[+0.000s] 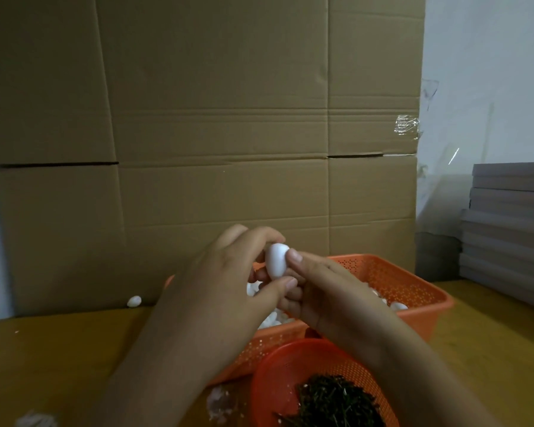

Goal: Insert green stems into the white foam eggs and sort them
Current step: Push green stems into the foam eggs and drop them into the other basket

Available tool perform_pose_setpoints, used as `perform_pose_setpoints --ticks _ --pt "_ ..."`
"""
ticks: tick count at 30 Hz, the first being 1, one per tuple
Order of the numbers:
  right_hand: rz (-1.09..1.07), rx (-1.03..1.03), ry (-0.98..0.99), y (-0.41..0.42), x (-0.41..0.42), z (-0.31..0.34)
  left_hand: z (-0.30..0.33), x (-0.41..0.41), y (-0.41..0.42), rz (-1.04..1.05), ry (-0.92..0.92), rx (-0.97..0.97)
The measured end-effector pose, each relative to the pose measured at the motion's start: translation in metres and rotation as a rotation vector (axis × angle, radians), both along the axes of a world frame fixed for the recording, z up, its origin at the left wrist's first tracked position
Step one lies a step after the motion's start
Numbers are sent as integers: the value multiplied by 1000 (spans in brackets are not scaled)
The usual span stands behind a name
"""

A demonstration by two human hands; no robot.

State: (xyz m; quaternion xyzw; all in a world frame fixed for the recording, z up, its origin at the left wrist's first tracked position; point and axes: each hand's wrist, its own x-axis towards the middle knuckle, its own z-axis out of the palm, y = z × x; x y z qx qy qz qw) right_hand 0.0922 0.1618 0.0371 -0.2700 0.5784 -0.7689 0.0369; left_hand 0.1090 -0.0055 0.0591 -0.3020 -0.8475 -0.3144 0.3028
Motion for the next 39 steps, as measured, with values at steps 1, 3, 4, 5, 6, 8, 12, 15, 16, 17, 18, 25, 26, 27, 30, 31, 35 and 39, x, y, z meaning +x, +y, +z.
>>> perform_pose_setpoints --ticks 1,3,4,5,6,8,12,15,16,17,18,25,26,27,30,31,35,39 --pt "-10 -2 3 -1 2 0 -1 0 2 7 20 -9" --pt "-59 41 17 -2 3 3 -2 -1 3 4 42 5" --pt "-90 78 33 -2 4 4 -2 -2 3 1 46 17" --pt "-107 117 55 -1 5 6 -2 -2 4 1 47 28" --pt "-108 154 77 1 6 8 -2 -2 4 2 41 40" --pt "-105 260 115 8 9 11 -2 -2 4 6 26 57" --pt "-271 876 240 30 8 10 -4 -2 4 35 1 131" --pt "-313 1379 247 34 4 -2 -5 -2 6 44 -18 221" --pt "-307 1436 221 33 3 -6 -5 -3 7 36 -23 239" --pt "-301 1468 211 30 1 -10 -5 -3 7 23 -33 254" --pt "-312 1496 227 28 -2 -13 -5 -4 7 1 -47 267" --pt "-251 344 89 12 11 7 -2 -3 3 -119 -37 237" --pt "-219 226 65 11 15 10 -1 -3 4 -121 -29 228" --pt "-204 186 66 10 18 12 -1 -3 5 -122 -24 214" --pt "-216 188 97 9 21 15 -1 -1 6 -124 -21 175" --pt "-231 174 100 10 21 15 -1 0 6 -121 -19 172" --pt "-181 66 65 13 19 15 -3 1 8 -105 -30 224" --pt "-74 -77 -23 10 20 17 -1 0 8 -118 -29 321"
